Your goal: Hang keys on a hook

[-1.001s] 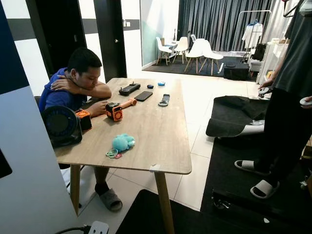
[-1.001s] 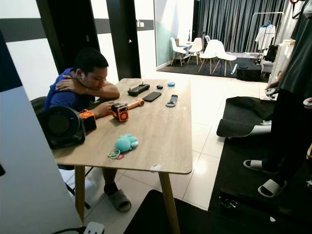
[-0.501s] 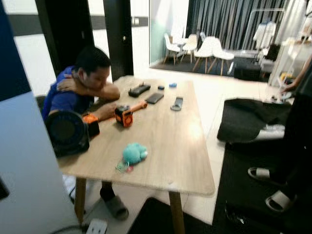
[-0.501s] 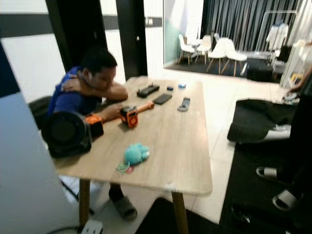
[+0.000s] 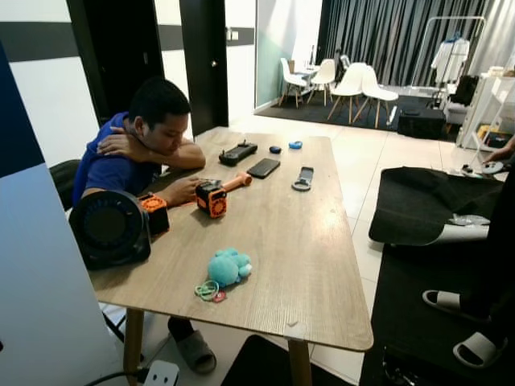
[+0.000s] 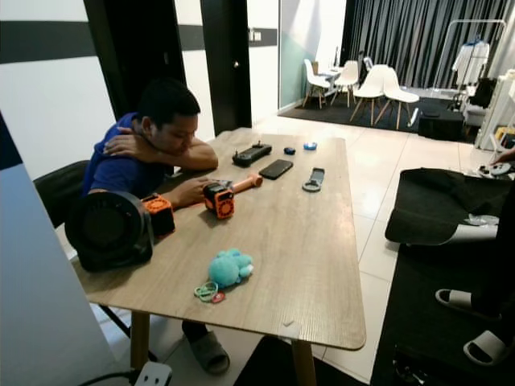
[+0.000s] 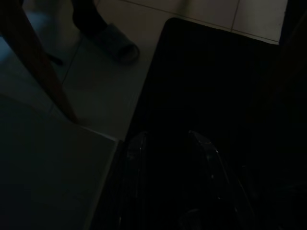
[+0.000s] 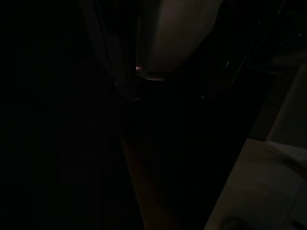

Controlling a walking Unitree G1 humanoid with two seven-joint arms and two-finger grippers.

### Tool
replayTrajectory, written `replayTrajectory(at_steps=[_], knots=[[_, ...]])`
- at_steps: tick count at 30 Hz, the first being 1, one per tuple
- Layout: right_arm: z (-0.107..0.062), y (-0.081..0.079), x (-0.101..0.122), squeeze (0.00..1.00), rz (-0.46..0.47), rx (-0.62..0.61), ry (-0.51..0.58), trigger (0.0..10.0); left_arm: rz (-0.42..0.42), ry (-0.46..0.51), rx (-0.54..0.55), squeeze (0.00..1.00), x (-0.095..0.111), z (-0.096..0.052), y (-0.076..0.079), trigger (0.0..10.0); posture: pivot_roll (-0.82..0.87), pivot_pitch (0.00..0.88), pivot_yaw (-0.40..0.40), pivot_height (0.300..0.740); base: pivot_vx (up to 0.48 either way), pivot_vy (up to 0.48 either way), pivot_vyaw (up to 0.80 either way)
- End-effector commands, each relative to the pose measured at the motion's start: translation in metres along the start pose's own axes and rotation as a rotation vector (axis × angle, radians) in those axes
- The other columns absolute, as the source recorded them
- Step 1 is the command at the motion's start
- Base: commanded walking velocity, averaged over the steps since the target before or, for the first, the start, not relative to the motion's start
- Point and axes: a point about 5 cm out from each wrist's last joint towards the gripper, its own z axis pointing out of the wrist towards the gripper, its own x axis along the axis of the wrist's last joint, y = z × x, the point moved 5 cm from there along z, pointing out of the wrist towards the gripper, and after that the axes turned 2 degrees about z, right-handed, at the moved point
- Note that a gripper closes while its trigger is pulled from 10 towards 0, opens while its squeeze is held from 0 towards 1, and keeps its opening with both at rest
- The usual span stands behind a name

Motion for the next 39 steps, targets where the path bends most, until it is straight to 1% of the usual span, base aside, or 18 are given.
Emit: replayTrajectory(at_steps=[1,3,8,11,12,15,18,20,21,22,23,24,25,26,28,33,38,39], knots=[[-0.002,0.004,-0.005,0.00,0.022,-0.018,-0.005,10.0,0.003,0.007,-0.014,0.00,-0.001,-0.001,0.003,10.0,0.06,0.002,0.037,0.740,0.000,0.000,0.00],[-0.003,0.010,-0.003,0.00,0.040,-0.038,0.012,10.0,0.013,0.016,-0.029,0.00,0.000,-0.001,0.005,10.0,0.06,0.005,0.036,0.740,0.000,0.000,0.00],[-0.011,0.048,0.013,0.00,0.124,-0.188,0.120,10.0,0.067,0.049,-0.066,0.00,0.006,-0.001,0.010,10.0,0.06,0.012,0.042,0.740,0.000,0.000,0.00],[-0.024,0.089,0.036,0.00,0.152,-0.326,0.235,10.0,0.115,0.079,-0.131,0.00,0.011,-0.003,0.020,10.0,0.06,0.021,0.051,0.740,0.000,0.000,0.00],[-0.024,0.089,0.036,0.00,0.152,-0.326,0.235,10.0,0.115,0.079,-0.131,0.00,0.011,-0.003,0.020,10.0,0.06,0.021,0.051,0.740,0.000,0.000,0.00],[-0.042,0.131,0.072,0.00,0.166,-0.445,0.378,10.0,0.163,0.122,-0.215,0.00,0.016,-0.006,0.031,10.0,0.05,0.027,0.057,0.740,0.000,0.000,0.00],[-0.047,0.140,0.086,0.00,0.169,-0.463,0.428,10.0,0.169,0.132,-0.237,0.00,0.017,-0.007,0.034,10.0,0.05,0.027,0.057,0.740,0.000,0.000,0.00],[-0.056,0.151,0.119,0.00,0.164,-0.470,0.537,10.0,0.175,0.148,-0.275,0.00,0.020,-0.008,0.038,10.0,0.04,0.032,0.059,0.740,0.000,0.000,0.00],[-0.056,0.151,0.119,0.00,0.164,-0.470,0.537,10.0,0.175,0.148,-0.275,0.00,0.020,-0.008,0.038,10.0,0.04,0.032,0.059,0.740,0.000,0.000,0.00],[-0.060,0.154,0.137,0.00,0.159,-0.464,0.593,10.0,0.180,0.155,-0.293,0.00,0.021,-0.009,0.040,10.0,0.04,0.032,0.059,0.740,0.000,0.000,0.00],[-0.063,0.152,0.160,0.00,0.149,-0.445,0.654,10.0,0.187,0.164,-0.313,0.00,0.023,-0.010,0.042,10.0,0.04,0.035,0.057,0.740,0.000,0.000,0.00],[-0.063,0.152,0.160,0.00,0.149,-0.445,0.654,10.0,0.187,0.164,-0.313,0.00,0.023,-0.010,0.042,10.0,0.04,0.035,0.057,0.740,0.000,0.000,0.00],[-0.068,0.146,0.192,0.00,0.134,-0.407,0.738,10.0,0.196,0.175,-0.338,0.00,0.025,-0.011,0.045,10.0,0.04,0.036,0.056,0.740,0.000,0.000,0.00],[-0.069,0.142,0.204,0.00,0.124,-0.387,0.766,10.0,0.199,0.177,-0.348,0.00,0.026,-0.012,0.047,10.0,0.05,0.038,0.053,0.740,0.000,0.000,0.00],[-0.069,0.132,0.221,0.00,0.110,-0.347,0.803,10.0,0.204,0.177,-0.366,0.00,0.026,-0.013,0.049,10.0,0.05,0.038,0.052,0.740,0.000,0.000,0.00],[-0.069,0.117,0.240,0.00,0.101,-0.286,0.844,10.0,0.208,0.181,-0.395,0.00,0.026,-0.015,0.052,10.0,0.06,0.038,0.051,0.740,0.000,0.000,0.00],[-0.068,0.042,0.306,0.00,-0.024,0.021,0.901,10.0,0.219,0.190,-0.460,0.00,0.028,-0.020,0.056,10.0,0.06,0.039,0.056,0.740,0.000,0.000,0.00],[-0.068,0.042,0.306,0.00,-0.024,0.021,0.901,10.0,0.219,0.190,-0.460,0.00,0.028,-0.020,0.056,10.0,0.06,0.039,0.056,0.740,0.000,0.000,0.00]])
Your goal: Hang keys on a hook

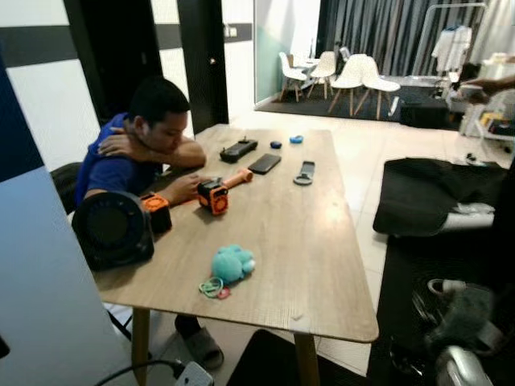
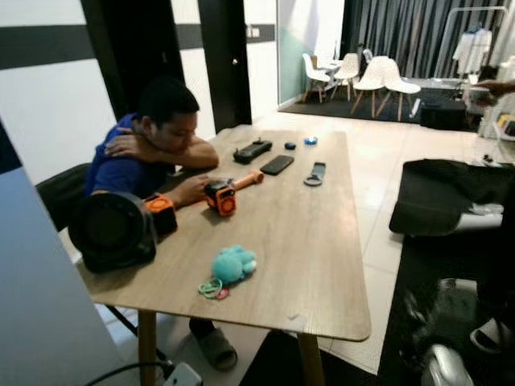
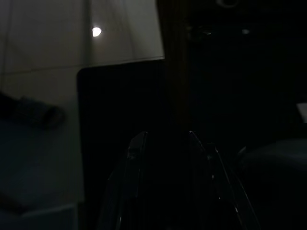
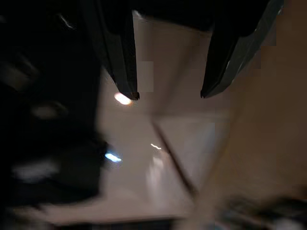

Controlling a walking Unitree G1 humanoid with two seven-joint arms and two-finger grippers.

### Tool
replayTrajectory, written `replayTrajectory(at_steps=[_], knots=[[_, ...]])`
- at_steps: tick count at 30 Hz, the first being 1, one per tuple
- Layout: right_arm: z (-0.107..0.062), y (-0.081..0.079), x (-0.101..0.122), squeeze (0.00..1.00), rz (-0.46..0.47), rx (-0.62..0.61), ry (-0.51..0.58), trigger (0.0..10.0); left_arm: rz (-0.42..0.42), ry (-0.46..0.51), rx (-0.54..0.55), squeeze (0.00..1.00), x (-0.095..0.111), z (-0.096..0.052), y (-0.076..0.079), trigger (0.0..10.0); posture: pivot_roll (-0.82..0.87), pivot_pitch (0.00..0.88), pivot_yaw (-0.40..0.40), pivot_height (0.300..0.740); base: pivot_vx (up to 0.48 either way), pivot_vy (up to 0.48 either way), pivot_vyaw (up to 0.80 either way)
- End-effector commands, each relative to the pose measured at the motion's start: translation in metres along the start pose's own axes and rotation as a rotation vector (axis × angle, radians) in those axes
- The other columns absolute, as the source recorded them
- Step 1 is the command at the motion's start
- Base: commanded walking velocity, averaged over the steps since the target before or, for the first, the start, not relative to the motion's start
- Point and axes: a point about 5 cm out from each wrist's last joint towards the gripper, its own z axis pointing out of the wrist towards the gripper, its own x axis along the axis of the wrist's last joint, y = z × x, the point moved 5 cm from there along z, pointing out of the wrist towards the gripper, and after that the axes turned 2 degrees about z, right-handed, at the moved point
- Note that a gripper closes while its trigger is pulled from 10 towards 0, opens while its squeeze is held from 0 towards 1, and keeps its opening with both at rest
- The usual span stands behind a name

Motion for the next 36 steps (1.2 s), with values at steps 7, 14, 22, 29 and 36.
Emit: replayTrajectory(at_steps=[7,14,22,29,36], knots=[[0.025,-0.073,0.014,0.00,-0.023,0.284,-0.033,10.0,-0.004,-0.023,-0.025,0.00,-0.004,-0.007,-0.004,10.0,0.06,0.041,0.056,0.740,0.000,0.000,0.00],[0.039,-0.124,0.008,0.00,-0.085,0.449,-0.160,10.0,-0.005,-0.014,-0.040,0.00,0.001,-0.008,-0.004,10.0,0.07,0.043,0.037,0.740,0.000,0.000,0.00],[0.044,-0.140,0.006,0.00,-0.121,0.485,-0.207,10.0,-0.009,-0.011,-0.052,0.00,0.000,-0.011,-0.001,10.0,0.08,0.047,0.033,0.740,0.000,0.000,0.00],[0.050,-0.157,0.021,0.00,-0.143,0.564,-0.189,10.0,-0.011,-0.012,-0.065,0.00,0.002,-0.011,0.001,10.0,0.08,0.059,0.025,0.740,0.000,0.000,0.00],[0.050,-0.168,0.026,0.94,-0.170,0.608,-0.172,10.0,-0.007,-0.009,-0.078,0.00,0.004,-0.010,0.005,10.0,0.09,0.068,0.008,0.740,0.000,0.000,0.00]])
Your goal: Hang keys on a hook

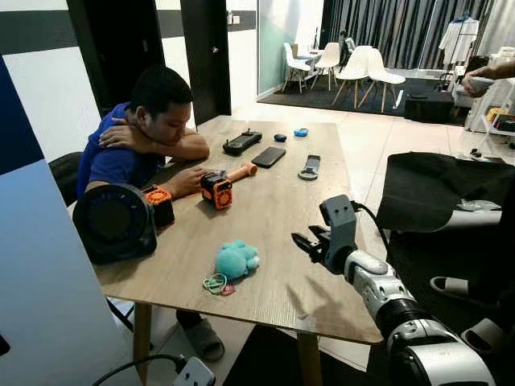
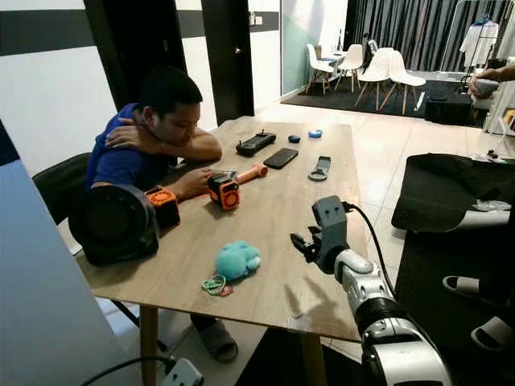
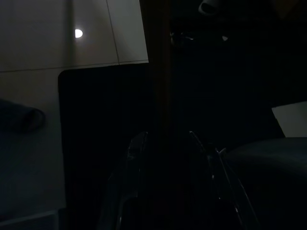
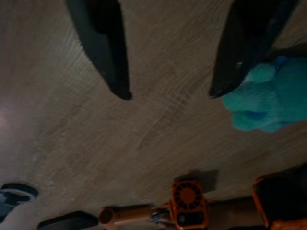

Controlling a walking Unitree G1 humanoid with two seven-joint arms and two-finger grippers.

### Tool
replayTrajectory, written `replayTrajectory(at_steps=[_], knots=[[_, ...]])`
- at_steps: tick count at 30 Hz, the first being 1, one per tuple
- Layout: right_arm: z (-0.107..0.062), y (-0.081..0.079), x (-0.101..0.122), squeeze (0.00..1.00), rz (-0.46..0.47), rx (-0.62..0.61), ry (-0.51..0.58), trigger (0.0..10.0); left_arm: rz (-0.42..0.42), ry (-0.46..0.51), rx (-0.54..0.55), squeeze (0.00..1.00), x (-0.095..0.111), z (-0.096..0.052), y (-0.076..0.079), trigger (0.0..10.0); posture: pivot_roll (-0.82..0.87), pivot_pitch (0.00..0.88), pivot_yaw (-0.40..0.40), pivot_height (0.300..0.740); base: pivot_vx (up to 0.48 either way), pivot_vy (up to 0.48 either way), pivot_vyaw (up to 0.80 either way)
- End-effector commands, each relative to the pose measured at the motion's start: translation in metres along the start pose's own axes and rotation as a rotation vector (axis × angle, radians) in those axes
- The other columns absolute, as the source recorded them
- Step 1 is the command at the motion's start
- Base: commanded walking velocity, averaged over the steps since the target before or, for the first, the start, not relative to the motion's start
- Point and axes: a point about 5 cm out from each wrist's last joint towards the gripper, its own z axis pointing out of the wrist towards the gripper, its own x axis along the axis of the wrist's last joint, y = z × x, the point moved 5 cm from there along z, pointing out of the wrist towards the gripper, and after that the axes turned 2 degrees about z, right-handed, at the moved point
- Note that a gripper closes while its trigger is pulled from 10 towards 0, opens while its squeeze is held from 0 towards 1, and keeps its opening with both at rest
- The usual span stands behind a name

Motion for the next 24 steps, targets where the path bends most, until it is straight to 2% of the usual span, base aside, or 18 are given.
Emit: replayTrajectory(at_steps=[1,4,5,6,7,8,9,19,20,21,24], knots=[[0.005,-0.009,0.005,1.00,-0.041,0.032,0.004,10.0,0.006,-0.023,-0.010,0.00,-0.005,-0.006,0.000,10.0,0.11,0.074,0.001,0.740,0.000,0.000,0.00],[0.008,-0.014,0.007,1.00,-0.044,0.041,0.015,10.0,0.009,-0.022,-0.014,0.00,-0.005,-0.008,0.001,10.0,0.12,0.081,-0.007,0.740,0.000,0.000,0.00],[0.009,-0.015,0.009,0.96,-0.047,0.042,0.023,10.0,0.010,-0.022,-0.016,0.00,-0.004,-0.010,0.002,10.0,0.13,0.086,-0.011,0.740,0.000,0.000,0.00],[0.010,-0.017,0.011,0.80,-0.049,0.044,0.029,10.0,0.011,-0.022,-0.017,0.00,-0.004,-0.011,0.002,10.0,0.13,0.088,-0.012,0.740,0.000,0.000,0.00],[0.010,-0.017,0.011,0.80,-0.049,0.044,0.029,10.0,0.011,-0.022,-0.017,0.00,-0.004,-0.011,0.002,10.0,0.13,0.088,-0.012,0.740,0.000,0.000,0.00],[0.012,-0.019,0.014,0.25,-0.053,0.044,0.040,10.0,0.013,-0.023,-0.019,0.00,-0.004,-0.013,0.003,10.0,0.14,0.092,-0.014,0.740,0.000,0.000,0.00],[0.014,-0.021,0.018,0.00,-0.056,0.045,0.056,10.0,0.015,-0.024,-0.023,0.00,-0.005,-0.016,0.004,10.0,0.15,0.099,-0.019,0.740,0.000,0.000,0.00],[0.021,-0.034,0.029,0.02,-0.063,0.089,0.076,10.0,0.018,-0.025,-0.020,0.00,-0.003,-0.021,0.007,10.0,0.15,0.121,-0.037,0.740,0.000,0.000,0.00],[0.022,-0.038,0.030,0.10,-0.074,0.105,0.074,10.0,0.019,-0.024,-0.018,0.00,-0.002,-0.021,0.008,10.0,0.15,0.121,-0.037,0.740,0.000,0.000,0.00],[0.024,-0.041,0.030,1.00,-0.091,0.118,0.065,10.0,0.023,-0.014,-0.015,0.00,0.001,-0.019,0.009,10.0,0.15,0.127,-0.041,0.740,0.000,0.000,0.00],[0.024,-0.042,0.031,1.00,-0.107,0.117,0.059,10.0,0.032,0.002,-0.007,0.00,0.005,-0.018,0.009,10.0,0.15,0.134,-0.045,0.740,0.000,0.000,0.00]])
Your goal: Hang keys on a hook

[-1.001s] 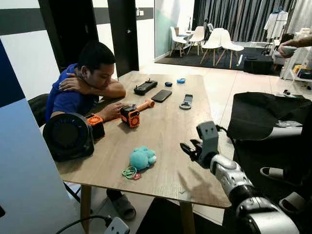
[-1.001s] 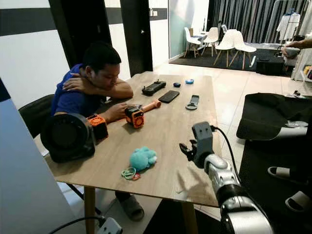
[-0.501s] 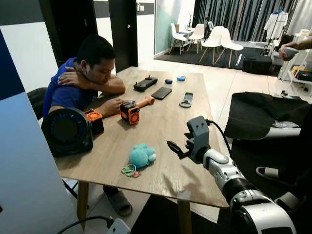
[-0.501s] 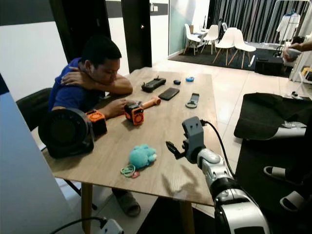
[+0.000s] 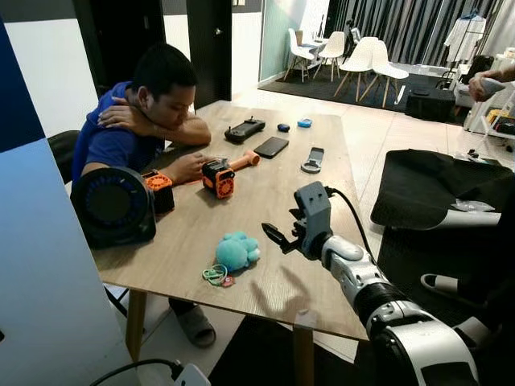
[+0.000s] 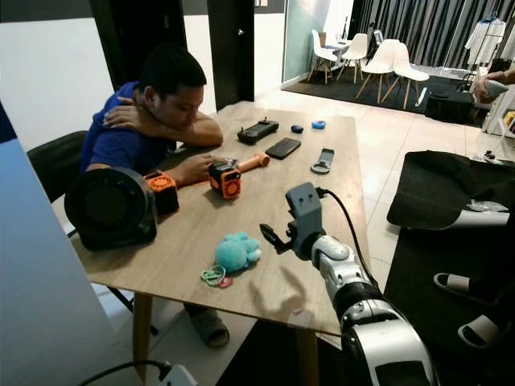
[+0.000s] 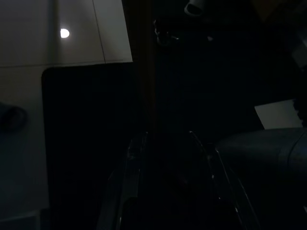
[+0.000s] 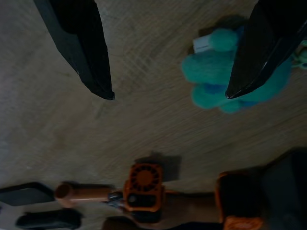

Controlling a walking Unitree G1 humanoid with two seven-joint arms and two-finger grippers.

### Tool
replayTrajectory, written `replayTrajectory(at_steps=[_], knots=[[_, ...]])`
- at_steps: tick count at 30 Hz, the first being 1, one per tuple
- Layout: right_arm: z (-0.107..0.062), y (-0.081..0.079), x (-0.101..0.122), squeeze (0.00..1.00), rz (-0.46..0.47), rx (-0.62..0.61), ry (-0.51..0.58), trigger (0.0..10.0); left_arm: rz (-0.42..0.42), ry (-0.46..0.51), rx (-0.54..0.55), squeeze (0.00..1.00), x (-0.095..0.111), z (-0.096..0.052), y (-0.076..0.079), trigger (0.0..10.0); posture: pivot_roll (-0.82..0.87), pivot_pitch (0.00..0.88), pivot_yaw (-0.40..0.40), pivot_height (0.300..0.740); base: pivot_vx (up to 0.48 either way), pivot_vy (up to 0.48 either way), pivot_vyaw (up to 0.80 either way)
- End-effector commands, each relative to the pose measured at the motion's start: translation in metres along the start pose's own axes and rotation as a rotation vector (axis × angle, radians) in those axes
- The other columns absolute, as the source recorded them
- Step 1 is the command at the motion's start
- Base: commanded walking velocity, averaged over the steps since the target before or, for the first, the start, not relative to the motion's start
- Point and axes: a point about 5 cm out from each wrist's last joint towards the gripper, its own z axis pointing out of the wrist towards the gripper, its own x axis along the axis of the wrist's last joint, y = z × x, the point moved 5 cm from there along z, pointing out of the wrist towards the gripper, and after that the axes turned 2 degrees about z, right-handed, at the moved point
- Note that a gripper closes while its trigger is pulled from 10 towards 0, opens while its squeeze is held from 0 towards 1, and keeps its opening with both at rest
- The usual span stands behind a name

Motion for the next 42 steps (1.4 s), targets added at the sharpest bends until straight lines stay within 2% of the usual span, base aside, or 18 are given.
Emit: replayTrajectory(at_steps=[1,5,6,7,19,26,29,32,34,35,36,37,38,39,42], knots=[[0.001,-0.001,0.001,1.00,-0.025,0.005,-0.009,10.0,-0.006,0.003,0.010,0.00,0.000,-0.002,0.001,10.0,0.15,0.135,-0.046,0.740,0.000,0.000,0.00],[0.003,-0.001,0.003,1.00,-0.052,-0.006,-0.016,10.0,0.002,0.048,0.031,0.00,0.012,0.000,-0.002,10.0,0.15,0.144,-0.054,0.740,0.000,0.000,0.00],[0.003,0.002,0.004,0.64,-0.077,-0.030,-0.025,10.0,0.011,0.089,0.059,0.00,0.024,0.001,-0.006,10.0,0.15,0.153,-0.066,0.740,0.000,0.000,0.00],[0.003,0.004,0.004,0.00,-0.083,-0.045,-0.029,10.0,0.012,0.110,0.070,0.00,0.030,0.001,-0.007,10.0,0.15,0.153,-0.068,0.740,0.000,0.000,0.00],[-0.004,0.023,-0.004,0.00,-0.127,-0.175,-0.065,10.0,0.032,0.170,0.094,0.00,0.049,-0.005,-0.007,10.0,0.17,0.157,-0.093,0.740,0.000,0.000,0.00],[0.002,0.008,-0.002,0.00,-0.046,-0.093,-0.034,10.0,0.033,0.174,0.101,0.00,0.050,-0.010,-0.007,10.0,0.17,0.151,-0.091,0.740,0.000,0.000,0.00],[0.007,-0.020,0.003,0.00,0.111,0.092,0.041,10.0,0.035,0.180,0.078,0.00,0.054,-0.014,-0.006,10.0,0.16,0.141,-0.091,0.740,0.000,0.000,0.00],[0.005,-0.023,0.005,0.00,0.153,0.111,0.096,10.0,0.039,0.182,0.072,0.00,0.056,-0.015,-0.007,10.0,0.16,0.134,-0.089,0.740,0.000,0.000,0.00],[0.001,-0.017,0.004,0.00,0.176,0.074,0.129,10.0,0.042,0.178,0.072,0.00,0.055,-0.015,-0.008,10.0,0.16,0.131,-0.088,0.740,0.000,0.000,0.00],[-0.008,-0.002,-0.002,0.00,0.215,-0.016,0.178,10.0,0.044,0.162,0.085,0.00,0.051,-0.014,-0.011,10.0,0.14,0.120,-0.077,0.740,0.000,0.000,0.00],[-0.008,-0.002,-0.002,0.00,0.215,-0.016,0.178,10.0,0.044,0.162,0.085,0.00,0.051,-0.014,-0.011,10.0,0.14,0.120,-0.077,0.740,0.000,0.000,0.00],[-0.023,0.019,-0.014,0.00,0.253,-0.136,0.212,10.0,0.041,0.148,0.093,0.00,0.047,-0.011,-0.013,10.0,0.14,0.116,-0.072,0.740,0.000,0.000,0.00],[-0.023,0.019,-0.014,0.00,0.253,-0.136,0.212,10.0,0.041,0.148,0.093,0.00,0.047,-0.011,-0.013,10.0,0.14,0.116,-0.072,0.740,0.000,0.000,0.00],[-0.031,0.028,-0.019,0.00,0.271,-0.188,0.225,10.0,0.039,0.145,0.093,0.00,0.045,-0.010,-0.012,10.0,0.14,0.114,-0.070,0.740,0.000,0.000,0.00],[-0.080,0.074,-0.045,0.00,0.314,-0.444,0.294,10.0,0.021,0.119,0.083,0.00,0.036,-0.006,-0.010,10.0,0.12,0.101,-0.049,0.740,0.000,0.000,0.00]])
